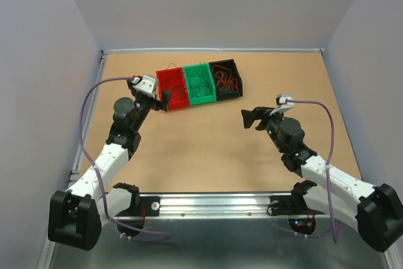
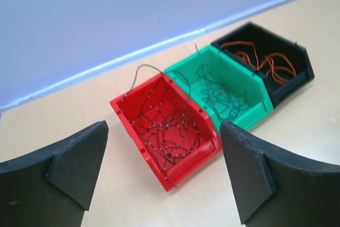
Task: Untangle the cables
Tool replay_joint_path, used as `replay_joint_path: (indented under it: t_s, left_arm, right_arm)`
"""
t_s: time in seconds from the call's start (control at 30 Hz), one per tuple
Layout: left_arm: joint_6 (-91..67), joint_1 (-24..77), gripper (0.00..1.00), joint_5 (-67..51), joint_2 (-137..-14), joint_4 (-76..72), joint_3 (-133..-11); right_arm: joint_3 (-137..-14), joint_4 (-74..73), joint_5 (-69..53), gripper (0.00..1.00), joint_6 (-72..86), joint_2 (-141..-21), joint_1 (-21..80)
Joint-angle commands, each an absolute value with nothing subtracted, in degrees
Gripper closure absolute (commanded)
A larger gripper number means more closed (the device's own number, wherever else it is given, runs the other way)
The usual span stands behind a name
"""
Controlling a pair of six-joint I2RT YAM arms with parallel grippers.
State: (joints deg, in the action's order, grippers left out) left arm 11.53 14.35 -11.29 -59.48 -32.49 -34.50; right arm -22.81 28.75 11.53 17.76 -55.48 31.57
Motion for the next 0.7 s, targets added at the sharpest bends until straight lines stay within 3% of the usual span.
replay_joint_path:
  t_s: [0.0,0.1,0.67]
  left_arm:
    - [5.38,13.27,0.01,-9.4,-54.58,-45.08,-29.19]
    - [6.32,13.27,0.01,-15.63,-54.23,-46.84,-27.16]
    - [8.35,13.27,0.01,-11.34,-59.94,-46.14,-29.53]
  right_arm:
    - [-19.07,36.82,20.2,0.0,16.79,-51.42,31.82]
    - [-17.23,38.67,25.13,0.0,15.82,-51.33,31.82]
    - [-17.32,38.76,24.61,0.01,15.91,-52.91,31.82]
